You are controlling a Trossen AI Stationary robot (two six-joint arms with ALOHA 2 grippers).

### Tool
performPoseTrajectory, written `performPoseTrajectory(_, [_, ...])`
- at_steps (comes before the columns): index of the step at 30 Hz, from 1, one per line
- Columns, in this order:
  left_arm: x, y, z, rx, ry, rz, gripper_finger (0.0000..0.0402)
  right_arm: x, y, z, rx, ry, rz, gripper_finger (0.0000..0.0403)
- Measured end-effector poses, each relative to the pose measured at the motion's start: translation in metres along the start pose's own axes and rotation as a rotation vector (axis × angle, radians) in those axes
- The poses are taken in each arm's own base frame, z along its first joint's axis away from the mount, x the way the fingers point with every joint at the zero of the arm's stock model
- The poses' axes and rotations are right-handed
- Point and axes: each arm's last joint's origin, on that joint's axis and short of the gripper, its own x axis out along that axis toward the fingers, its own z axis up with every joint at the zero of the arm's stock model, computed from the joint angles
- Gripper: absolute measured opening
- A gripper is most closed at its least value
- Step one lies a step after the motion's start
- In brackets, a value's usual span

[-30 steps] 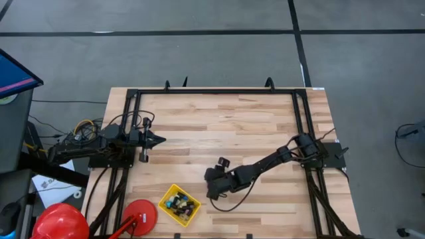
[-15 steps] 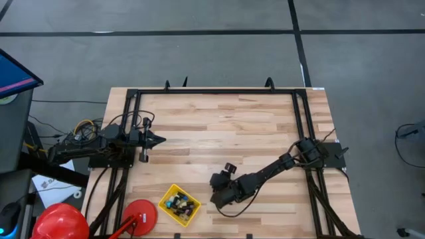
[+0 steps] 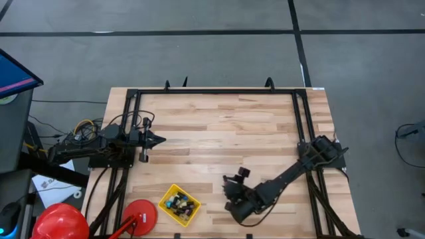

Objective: Pick & Place Nail Polish
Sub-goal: Put the red nail polish into the yellow basket

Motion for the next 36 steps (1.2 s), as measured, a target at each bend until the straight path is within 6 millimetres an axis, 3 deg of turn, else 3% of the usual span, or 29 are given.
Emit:
performPoseTrajectory(6, [0.000,0.000,0.000,0.000,-0.001,0.000,0.0001,-0.013,-0.011,-0.033,0.229,-0.051,-0.032,0.0171])
performPoseTrajectory(11, [0.000,0.000,0.000,0.000,-0.001,0.000,0.0001,-0.008,-0.004,-0.032,0.342,-0.101,0.023,0.0179])
performPoseTrajectory(22, [0.000,0.000,0.000,0.000,-0.001,0.000,0.0001,0.012,-0.009,-0.026,0.396,-0.100,0.005,0.0247])
performPoseTrajectory(30, [0.000,0.000,0.000,0.000,0.000,0.000,0.0001,0.040,0.009,-0.046,0.423,-0.060,-0.007,0.0255])
performPoseTrajectory(36, [0.000,0.000,0.000,0.000,-0.001,0.000,0.0001,0.046,0.015,-0.063,0.453,-0.078,-0.049,0.0254])
